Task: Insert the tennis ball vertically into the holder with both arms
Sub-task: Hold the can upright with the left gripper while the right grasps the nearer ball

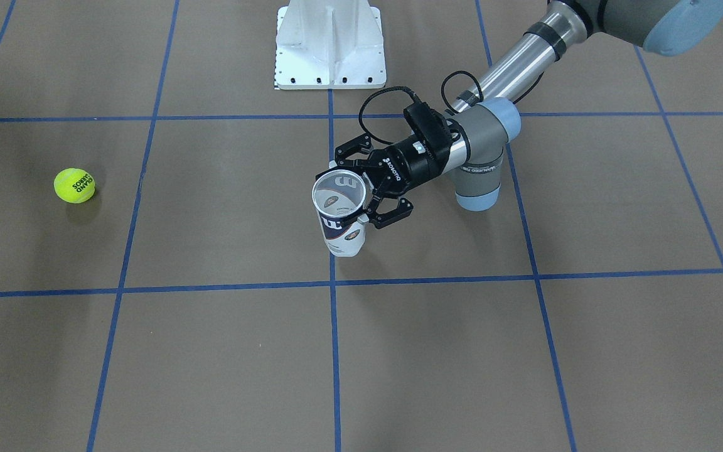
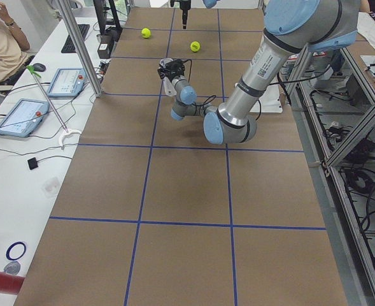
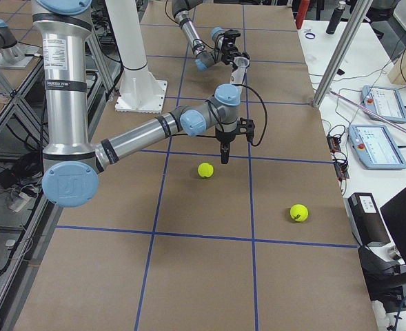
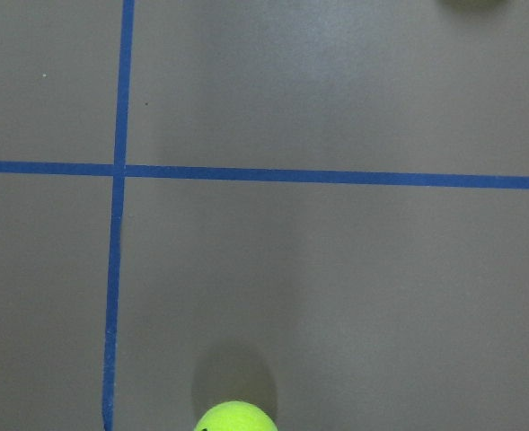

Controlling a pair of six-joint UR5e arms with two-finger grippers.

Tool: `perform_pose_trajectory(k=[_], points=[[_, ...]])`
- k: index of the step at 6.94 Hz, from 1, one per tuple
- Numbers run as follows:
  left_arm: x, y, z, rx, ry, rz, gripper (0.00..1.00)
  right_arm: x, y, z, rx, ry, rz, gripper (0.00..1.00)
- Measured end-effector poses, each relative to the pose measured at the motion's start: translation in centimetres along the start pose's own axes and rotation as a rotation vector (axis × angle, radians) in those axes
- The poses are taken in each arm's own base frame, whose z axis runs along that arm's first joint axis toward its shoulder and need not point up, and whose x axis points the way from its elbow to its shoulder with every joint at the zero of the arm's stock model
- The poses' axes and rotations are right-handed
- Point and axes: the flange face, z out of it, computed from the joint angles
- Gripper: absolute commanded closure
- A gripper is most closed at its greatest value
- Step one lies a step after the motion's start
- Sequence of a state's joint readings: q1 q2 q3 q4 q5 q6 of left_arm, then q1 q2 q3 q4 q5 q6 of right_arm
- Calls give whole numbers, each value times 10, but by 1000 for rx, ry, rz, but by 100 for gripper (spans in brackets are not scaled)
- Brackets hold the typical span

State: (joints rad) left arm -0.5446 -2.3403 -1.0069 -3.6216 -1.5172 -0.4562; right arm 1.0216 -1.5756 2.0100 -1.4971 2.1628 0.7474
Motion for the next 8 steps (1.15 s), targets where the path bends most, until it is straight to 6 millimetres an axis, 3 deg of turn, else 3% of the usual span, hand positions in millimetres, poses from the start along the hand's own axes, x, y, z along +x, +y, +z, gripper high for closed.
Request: perform_pose_trajectory(k=[3, 8], points=[[6, 4, 1, -3, 8, -5, 19, -32, 36, 40, 36, 33, -6, 0], [10, 6, 2, -4, 12, -9, 18, -25, 73, 88, 61, 108, -79, 0]])
